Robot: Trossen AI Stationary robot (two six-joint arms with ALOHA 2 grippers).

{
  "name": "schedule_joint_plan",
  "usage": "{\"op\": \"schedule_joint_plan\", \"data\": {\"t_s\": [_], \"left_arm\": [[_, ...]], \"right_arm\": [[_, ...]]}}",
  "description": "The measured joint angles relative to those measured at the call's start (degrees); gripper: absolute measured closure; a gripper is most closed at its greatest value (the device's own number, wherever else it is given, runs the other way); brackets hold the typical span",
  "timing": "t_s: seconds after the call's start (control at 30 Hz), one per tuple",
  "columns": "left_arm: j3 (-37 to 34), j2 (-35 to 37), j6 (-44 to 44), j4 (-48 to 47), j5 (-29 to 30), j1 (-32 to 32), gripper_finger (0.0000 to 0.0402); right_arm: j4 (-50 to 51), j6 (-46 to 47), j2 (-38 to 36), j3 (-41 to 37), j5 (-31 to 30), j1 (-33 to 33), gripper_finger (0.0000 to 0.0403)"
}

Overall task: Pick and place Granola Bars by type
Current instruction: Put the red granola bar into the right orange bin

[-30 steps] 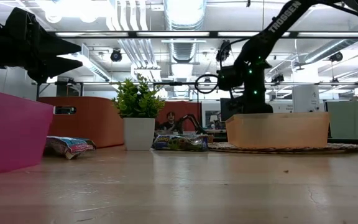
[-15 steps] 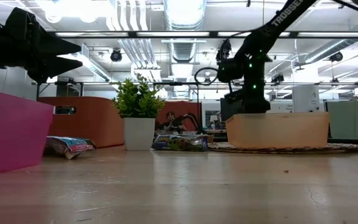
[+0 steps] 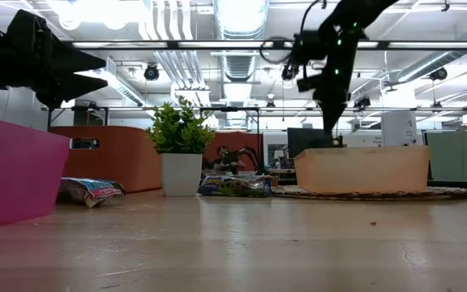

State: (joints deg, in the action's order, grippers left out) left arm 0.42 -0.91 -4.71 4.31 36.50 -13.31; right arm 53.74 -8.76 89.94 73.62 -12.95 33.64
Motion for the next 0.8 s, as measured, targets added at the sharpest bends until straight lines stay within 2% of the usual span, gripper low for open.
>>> {"op": "schedule_joint_plan", "data": {"t_s": [0.17,0.27,0.37,0.67,0.8], "left_arm": [[0.0,0.0,0.0,0.0,0.0,0.0,0.009],[0.0,0.0,0.0,0.0,0.0,0.0,0.009],[0.0,0.0,0.0,0.0,0.0,0.0,0.009],[0.0,0.0,0.0,0.0,0.0,0.0,0.009],[0.0,0.0,0.0,0.0,0.0,0.0,0.009]], "right_arm": [[0.0,-1.7,-4.0,0.4,-5.2,-5.7,0.0281],[0.1,1.0,-5.3,0.8,-8.9,-10.0,0.0281],[0.9,0.6,-6.6,1.1,-9.3,-14.6,0.0273],[1.4,-15.8,-7.4,1.1,-9.1,-28.2,0.025],[1.6,-19.7,-7.4,1.1,-9.1,-32.7,0.0253]]}}
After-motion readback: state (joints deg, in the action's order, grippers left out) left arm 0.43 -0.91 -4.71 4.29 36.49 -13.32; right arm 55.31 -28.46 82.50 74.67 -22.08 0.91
